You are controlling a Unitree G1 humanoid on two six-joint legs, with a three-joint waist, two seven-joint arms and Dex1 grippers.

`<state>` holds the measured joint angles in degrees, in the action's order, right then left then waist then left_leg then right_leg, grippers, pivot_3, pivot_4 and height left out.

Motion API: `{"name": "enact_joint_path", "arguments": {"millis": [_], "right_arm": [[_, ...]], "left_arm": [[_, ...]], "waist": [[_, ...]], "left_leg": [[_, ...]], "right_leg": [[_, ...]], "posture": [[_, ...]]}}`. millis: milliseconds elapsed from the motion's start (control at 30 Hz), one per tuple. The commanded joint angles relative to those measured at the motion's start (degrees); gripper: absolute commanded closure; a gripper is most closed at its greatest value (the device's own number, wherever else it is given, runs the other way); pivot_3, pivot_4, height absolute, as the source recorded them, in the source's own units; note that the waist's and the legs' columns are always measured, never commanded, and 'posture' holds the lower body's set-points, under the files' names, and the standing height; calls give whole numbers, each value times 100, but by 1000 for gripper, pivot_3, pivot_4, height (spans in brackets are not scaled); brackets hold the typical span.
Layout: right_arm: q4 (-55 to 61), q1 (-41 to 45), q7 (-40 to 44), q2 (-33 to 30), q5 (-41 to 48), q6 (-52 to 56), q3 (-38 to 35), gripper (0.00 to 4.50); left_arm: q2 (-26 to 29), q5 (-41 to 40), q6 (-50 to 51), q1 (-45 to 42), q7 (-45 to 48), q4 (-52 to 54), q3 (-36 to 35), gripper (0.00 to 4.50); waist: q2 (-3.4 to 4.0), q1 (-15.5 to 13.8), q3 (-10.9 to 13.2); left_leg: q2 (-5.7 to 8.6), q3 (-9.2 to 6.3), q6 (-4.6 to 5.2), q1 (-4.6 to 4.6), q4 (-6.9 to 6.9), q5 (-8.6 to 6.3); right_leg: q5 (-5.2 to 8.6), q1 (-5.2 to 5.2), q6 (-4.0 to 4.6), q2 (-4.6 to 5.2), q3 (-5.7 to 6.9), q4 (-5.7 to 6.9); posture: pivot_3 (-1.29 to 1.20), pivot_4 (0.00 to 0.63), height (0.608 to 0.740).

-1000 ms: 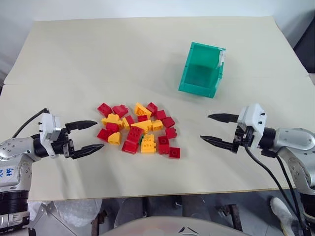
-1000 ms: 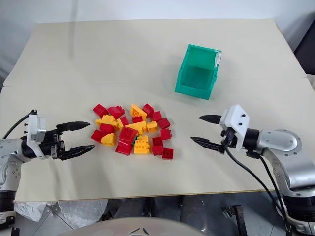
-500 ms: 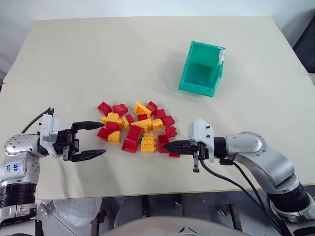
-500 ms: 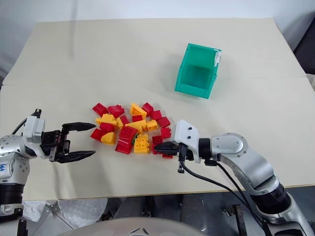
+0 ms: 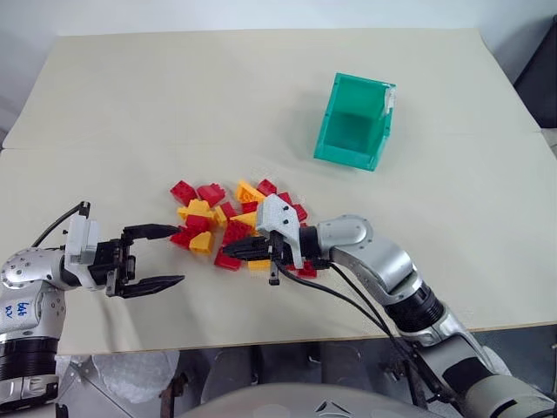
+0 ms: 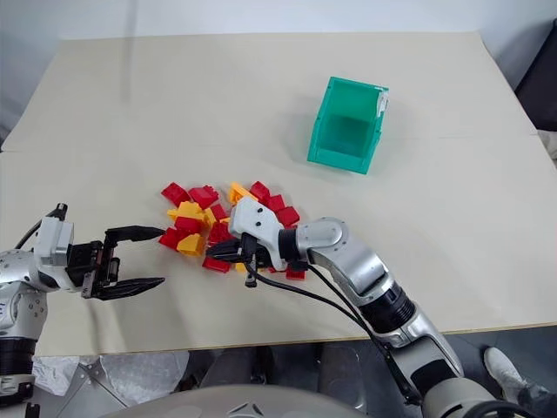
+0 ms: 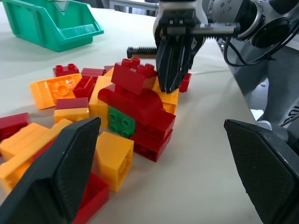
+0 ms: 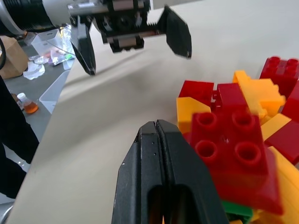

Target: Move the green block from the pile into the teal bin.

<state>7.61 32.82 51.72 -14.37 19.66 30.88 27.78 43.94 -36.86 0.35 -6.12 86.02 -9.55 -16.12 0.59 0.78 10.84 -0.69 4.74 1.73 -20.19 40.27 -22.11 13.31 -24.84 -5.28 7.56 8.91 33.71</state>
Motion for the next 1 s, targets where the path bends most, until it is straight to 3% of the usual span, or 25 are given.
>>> {"name": "enact_joint_path", "arguments": {"millis": [33,267,433,633,767,900,1000], "right_arm": [[-508,205,-371,482,-397,-387,87,4476],[-1307,344,-1127,552,-1272,-997,-186,4476],[-1053,334,-1382,141,-1458,-959,-739,4476],[-38,117,-759,-550,-905,-672,-1278,4476],[795,-211,280,-1423,23,-105,-1763,4476],[899,-506,922,-2356,403,52,-2210,3627],[805,-674,1138,-2802,450,-58,-2509,2580]], "left_arm": [[66,-125,-113,-12,278,76,-182,0],[4,-35,-208,-150,163,-57,-149,0],[-118,59,-316,-338,72,-190,-54,0],[-182,85,-363,-400,85,-244,-26,0],[-211,96,-363,-417,92,-261,-6,0],[-230,97,-364,-408,82,-254,-7,0],[-220,88,-366,-388,100,-262,-26,0]], "waist": [[0,65,0],[-1,90,-1],[-1,89,-1],[-1,87,0],[0,79,0],[-3,54,1],[-3,59,1]], "left_leg": [[-2,2,-1,0,0,0],[-3,8,-5,7,-1,2],[-3,8,-5,4,-1,2],[-4,16,-4,-4,-6,2],[-5,28,-3,-5,-6,2],[-3,34,6,-4,-5,-3],[-3,42,8,0,-5,-4]], "right_leg": [[0,-1,0,-2,0,1],[0,-1,0,-3,-7,8],[0,-2,0,-2,-7,7],[0,-18,0,-3,-11,6],[0,-26,0,-5,-21,8],[-2,-25,-3,-3,-26,5],[-3,-26,-6,-2,-34,7]], "posture": [[0,150,740],[0,150,740],[0,150,740],[0,150,740],[0,150,740],[0,150,740],[0,150,740]]}}
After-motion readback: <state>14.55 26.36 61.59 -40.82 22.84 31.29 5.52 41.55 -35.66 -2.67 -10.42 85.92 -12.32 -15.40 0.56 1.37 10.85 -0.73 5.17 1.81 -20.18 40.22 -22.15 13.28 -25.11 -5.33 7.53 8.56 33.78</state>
